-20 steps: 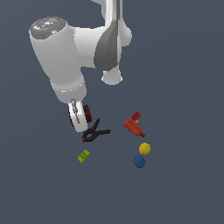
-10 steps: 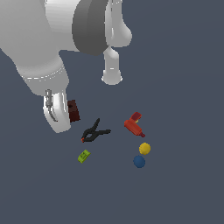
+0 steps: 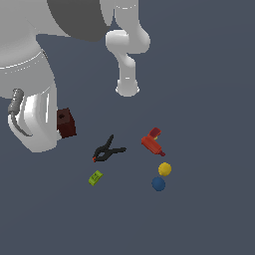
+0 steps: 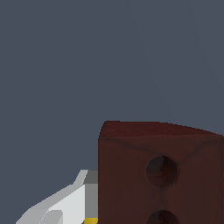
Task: Pick up a designated object from a clutter of objects.
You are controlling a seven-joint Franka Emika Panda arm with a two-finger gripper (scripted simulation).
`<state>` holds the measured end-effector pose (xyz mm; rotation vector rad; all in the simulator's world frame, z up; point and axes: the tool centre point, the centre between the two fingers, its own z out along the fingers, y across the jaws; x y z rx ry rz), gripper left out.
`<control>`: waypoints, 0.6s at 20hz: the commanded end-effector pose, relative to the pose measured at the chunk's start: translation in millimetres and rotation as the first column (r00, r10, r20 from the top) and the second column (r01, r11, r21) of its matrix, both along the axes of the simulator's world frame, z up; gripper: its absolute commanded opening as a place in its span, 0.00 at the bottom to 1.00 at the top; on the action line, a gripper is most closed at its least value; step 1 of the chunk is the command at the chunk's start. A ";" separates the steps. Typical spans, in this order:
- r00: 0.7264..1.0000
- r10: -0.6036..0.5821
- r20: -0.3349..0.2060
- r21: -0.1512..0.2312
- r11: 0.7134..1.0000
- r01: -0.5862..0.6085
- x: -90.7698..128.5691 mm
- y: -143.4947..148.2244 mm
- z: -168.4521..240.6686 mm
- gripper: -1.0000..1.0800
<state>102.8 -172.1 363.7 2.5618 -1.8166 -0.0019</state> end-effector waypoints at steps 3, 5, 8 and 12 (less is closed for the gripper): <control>1.000 0.000 0.002 0.000 1.000 0.000 11.2 -8.2 19.3 0.00; 1.000 0.000 0.002 0.000 1.000 0.000 15.3 -11.2 25.8 0.00; 1.000 0.001 0.002 0.000 1.000 -0.001 20.4 -14.7 33.5 0.00; 1.000 0.001 0.002 0.000 1.000 -0.001 25.3 -18.0 40.8 0.00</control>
